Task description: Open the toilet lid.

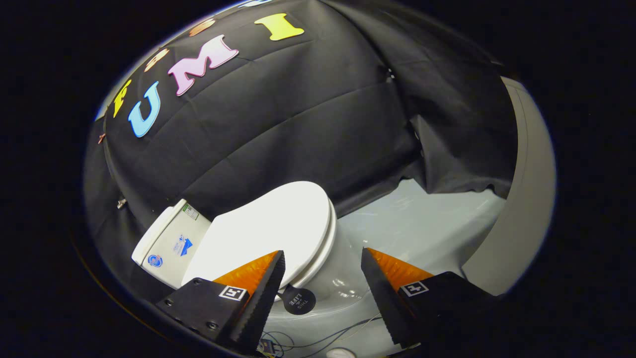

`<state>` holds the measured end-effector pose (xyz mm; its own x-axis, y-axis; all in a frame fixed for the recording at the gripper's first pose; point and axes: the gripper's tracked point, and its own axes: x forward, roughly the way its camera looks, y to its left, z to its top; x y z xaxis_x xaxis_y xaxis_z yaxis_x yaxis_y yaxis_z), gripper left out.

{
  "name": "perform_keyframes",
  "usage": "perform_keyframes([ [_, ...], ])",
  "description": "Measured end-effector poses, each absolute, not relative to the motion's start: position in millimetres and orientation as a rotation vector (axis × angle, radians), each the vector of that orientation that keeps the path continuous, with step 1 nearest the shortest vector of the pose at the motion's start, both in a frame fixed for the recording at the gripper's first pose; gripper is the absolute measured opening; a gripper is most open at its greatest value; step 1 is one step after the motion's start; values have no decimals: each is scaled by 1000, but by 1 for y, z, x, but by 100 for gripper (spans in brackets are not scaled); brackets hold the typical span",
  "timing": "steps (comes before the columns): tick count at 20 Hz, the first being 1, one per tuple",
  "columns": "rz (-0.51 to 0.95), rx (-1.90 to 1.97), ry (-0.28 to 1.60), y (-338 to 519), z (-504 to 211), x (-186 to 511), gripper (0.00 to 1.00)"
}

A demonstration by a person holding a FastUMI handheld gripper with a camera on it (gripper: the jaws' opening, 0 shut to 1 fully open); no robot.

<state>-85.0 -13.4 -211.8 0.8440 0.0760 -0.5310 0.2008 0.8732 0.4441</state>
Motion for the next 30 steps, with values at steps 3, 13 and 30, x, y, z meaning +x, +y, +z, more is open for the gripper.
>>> perform_keyframes([
  [3,-47,699,628,-5,-230,-86,96],
  [13,-42,1067,739,20,-266,-103,45],
  [30,0,1215,738,22,-267,-94,17],
])
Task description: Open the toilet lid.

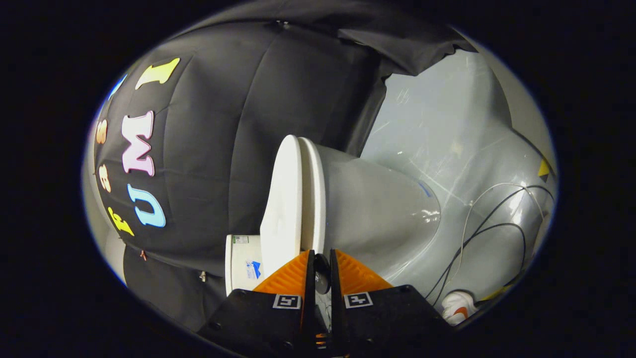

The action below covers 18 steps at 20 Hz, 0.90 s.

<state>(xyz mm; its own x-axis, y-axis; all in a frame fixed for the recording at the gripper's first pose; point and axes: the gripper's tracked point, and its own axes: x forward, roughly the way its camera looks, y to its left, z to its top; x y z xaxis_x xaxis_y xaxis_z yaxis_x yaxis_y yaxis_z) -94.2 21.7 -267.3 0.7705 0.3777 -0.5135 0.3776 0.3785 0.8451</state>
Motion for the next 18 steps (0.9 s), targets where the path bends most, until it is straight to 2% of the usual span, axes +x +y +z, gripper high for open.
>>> perform_keyframes([
  [4,6,1118,722,19,-269,-93,16],
  [5,13,1172,698,15,-261,-103,10],
  [6,16,1197,701,19,-289,-90,5],
  [18,-42,1040,684,0,-290,-98,5],
])
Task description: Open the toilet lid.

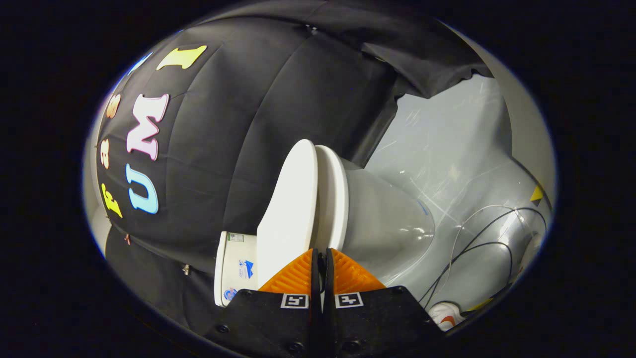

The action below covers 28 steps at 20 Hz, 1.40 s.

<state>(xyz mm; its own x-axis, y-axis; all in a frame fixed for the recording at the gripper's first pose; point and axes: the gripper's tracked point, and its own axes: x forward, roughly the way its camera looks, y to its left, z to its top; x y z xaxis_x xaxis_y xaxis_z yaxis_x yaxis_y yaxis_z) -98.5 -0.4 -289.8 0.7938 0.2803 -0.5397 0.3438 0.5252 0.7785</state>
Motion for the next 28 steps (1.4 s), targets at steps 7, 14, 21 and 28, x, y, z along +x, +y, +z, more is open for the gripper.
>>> perform_keyframes([
  [7,-10,920,621,-4,-287,-96,5],
  [14,15,828,564,-7,-279,-92,5],
  [21,42,686,540,-10,-279,-92,5],
  [28,67,608,490,-14,-275,-86,5],
])
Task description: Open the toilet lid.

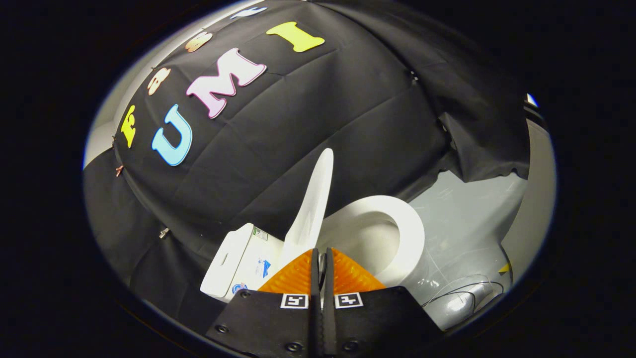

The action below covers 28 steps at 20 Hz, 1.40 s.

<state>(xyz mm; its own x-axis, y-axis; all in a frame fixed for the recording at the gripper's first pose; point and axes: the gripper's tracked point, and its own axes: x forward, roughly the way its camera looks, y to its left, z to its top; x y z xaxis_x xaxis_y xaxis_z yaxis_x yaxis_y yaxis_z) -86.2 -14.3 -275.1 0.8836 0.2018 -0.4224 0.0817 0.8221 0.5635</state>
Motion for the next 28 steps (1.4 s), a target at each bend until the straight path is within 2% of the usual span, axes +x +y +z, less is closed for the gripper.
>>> perform_keyframes([
  [28,75,414,427,-1,-251,-76,5],
])
